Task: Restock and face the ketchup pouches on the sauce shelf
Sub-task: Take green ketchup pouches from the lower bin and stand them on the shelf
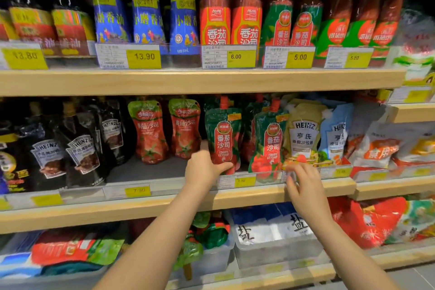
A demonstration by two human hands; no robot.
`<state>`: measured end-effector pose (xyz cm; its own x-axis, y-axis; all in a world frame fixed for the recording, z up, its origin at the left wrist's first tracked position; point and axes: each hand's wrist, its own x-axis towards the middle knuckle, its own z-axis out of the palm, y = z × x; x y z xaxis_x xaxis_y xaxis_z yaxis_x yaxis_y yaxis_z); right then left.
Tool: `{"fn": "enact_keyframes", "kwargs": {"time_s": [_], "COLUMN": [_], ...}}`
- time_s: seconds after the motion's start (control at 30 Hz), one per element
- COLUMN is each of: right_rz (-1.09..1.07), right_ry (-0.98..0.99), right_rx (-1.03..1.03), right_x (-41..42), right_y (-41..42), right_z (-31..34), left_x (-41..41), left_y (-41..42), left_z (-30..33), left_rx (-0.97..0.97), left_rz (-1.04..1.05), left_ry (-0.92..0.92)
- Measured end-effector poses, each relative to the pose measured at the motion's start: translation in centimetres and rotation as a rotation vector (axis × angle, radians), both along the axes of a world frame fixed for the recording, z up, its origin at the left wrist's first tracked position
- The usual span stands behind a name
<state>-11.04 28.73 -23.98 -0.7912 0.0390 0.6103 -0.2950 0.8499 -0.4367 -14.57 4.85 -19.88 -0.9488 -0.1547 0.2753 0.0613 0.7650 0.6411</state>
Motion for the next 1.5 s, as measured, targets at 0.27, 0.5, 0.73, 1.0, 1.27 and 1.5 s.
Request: {"fn": "enact_keyframes", "kwargs": {"time_s": [0.27,0.5,0.73,1.0,1.27,1.5], "right_rz": [-0.05,-0.08,-0.093,0.18,0.496,0.412], "right_ry": [0.038,0.107,0.124,0.092,-0.234,-0.432], "right_rx": [-0.032,-0.037,-0.06,-0.122,-0.257,-0.329], "right_x": [-1.0,-1.2,-1.4,2.3,6.7,7.1], "right_y": [-0.3,-0.6,-0.8,-1.6,-8.3,-12.5], "right_z": [-0.5,-1.2,-1.3,-0.2,-8.3,-11.2], "left_x": [-2.9,-5.8,-6.4,1.7,14.9,17.9], "left_y": [1.5,1.2,0.9,-0.8,-8.0,-11.0], "left_z": [0.5,0.4,-0.2,0.2,-10.8,-15.5], "left_rx": [0.099,0.045,0.054,0.117,0.019,-0.113], "left_rz": [0.056,0.056,0.049,-0.067,-0.238,-0.116], "left_ry": [-0.078,-0.156,-0.127,0.174,0.161,0.041]}}
